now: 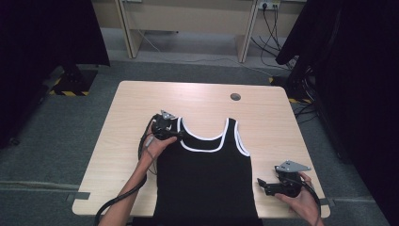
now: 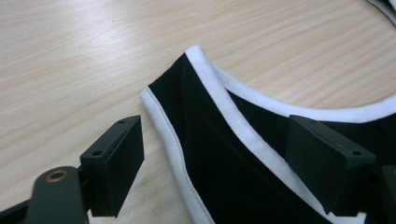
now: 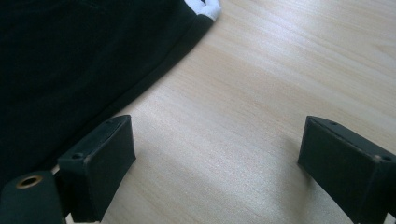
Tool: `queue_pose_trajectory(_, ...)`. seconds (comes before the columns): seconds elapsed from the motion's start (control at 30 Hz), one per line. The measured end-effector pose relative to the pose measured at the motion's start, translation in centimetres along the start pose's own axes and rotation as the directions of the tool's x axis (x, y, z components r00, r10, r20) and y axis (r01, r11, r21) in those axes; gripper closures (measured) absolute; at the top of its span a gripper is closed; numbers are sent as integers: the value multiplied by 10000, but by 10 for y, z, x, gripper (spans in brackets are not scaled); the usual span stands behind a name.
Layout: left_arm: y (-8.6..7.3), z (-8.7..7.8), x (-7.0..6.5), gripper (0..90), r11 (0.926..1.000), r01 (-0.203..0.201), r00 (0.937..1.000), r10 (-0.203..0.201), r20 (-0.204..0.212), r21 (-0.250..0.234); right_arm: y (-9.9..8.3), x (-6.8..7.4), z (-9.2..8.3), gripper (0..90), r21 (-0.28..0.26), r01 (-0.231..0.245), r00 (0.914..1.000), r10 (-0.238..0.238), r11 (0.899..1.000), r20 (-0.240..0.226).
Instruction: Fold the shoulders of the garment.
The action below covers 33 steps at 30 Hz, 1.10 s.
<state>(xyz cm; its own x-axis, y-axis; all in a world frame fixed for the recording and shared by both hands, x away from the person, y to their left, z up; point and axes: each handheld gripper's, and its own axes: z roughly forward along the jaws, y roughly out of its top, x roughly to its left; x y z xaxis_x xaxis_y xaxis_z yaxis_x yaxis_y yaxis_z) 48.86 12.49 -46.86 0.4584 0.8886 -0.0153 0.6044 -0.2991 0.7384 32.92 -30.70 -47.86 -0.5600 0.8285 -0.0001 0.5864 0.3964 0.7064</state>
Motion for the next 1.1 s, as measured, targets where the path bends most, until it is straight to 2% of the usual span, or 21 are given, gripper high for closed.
queue_pose_trajectory(0.2, 1, 11, 2, 219, 9998, 67, 9999, -65, -137, 186, 0, 0, 0, 111, 0, 12, 10000, -12, 10000, -6)
queue_pose_trajectory(0.3, 1, 15, 3, 283, 9999, 95, 9999, -93, -103, 122, 0, 0, 0, 111, -2, 18, 10000, -18, 10000, -10)
queue_pose_trajectory(0.47, 3, 14, -2, 621, 9998, -206, 9994, 207, 261, -22, 0, 0, 0, 111, 2, 16, 10000, -16, 10000, -10)
queue_pose_trajectory(0.57, 3, 15, -4, 735, 10000, 1, 9995, 1, 314, -55, 0, 0, 0, 111, 1, 14, 10000, -14, 10000, -5)
queue_pose_trajectory(0.63, 3, 14, -5, 789, 10000, -13, 9993, 15, 384, -38, 0, 0, 0, 111, 0, 15, 10000, -15, 10000, -5)
queue_pose_trajectory(0.77, 5, 8, -6, 840, 9996, 93, 9984, -79, 565, -254, 0, 0, 0, 111, 5, 8, 10000, -8, 10000, -13)
queue_pose_trajectory(0.87, 9, -2, -10, 847, 9991, 2, 9963, 33, 855, -414, 0, 0, 0, 111, 0, 23, 10000, -23, 10000, -20)
queue_pose_trajectory(1.1, 12, -30, -25, 848, 9969, -270, 9920, 359, 1213, -740, 0, 0, 0, 111, 0, 21, 10000, -21, 10000, -19)
